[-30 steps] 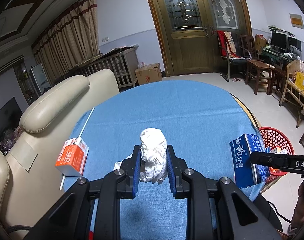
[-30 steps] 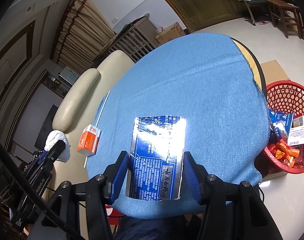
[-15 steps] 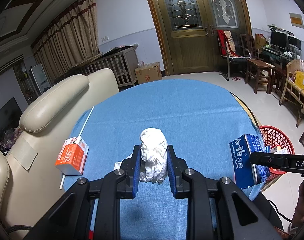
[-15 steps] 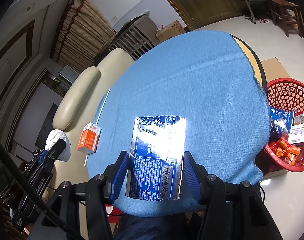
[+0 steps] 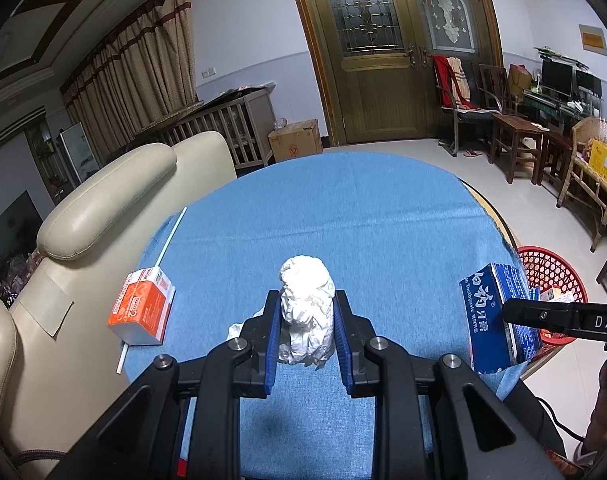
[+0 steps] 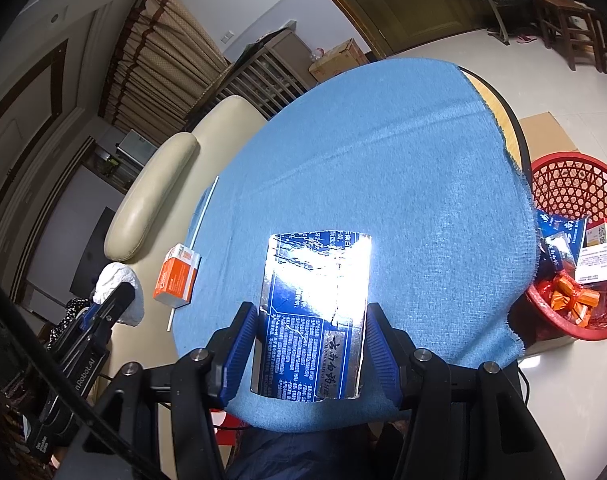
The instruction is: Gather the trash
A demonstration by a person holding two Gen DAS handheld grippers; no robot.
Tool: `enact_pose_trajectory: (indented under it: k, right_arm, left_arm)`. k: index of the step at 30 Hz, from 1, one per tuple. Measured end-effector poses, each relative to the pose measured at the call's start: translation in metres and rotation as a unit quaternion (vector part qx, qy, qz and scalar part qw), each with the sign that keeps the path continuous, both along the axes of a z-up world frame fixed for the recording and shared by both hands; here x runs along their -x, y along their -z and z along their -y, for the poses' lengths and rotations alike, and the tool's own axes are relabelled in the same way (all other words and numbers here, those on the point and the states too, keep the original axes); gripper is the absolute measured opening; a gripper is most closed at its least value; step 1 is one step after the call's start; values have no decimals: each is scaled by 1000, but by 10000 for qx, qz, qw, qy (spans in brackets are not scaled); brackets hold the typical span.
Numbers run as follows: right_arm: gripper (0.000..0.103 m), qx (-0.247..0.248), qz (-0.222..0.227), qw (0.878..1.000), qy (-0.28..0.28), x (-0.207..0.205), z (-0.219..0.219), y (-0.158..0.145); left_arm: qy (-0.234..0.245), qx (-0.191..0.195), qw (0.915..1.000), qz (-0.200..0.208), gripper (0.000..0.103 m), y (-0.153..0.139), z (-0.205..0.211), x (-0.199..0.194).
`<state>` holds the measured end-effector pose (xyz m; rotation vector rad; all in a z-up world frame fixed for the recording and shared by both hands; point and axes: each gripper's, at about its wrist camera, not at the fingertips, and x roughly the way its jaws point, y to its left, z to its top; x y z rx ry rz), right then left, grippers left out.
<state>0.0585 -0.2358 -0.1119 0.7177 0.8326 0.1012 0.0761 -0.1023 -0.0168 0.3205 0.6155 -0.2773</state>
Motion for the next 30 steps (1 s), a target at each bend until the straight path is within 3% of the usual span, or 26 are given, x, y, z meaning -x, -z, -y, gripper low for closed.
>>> enact_pose_trajectory:
  k: [30]
  right_arm:
    - [58, -93, -14, 9999, 133, 11, 9, 3]
  left_arm:
    - [160, -64, 9998, -55, 27, 10, 5, -4]
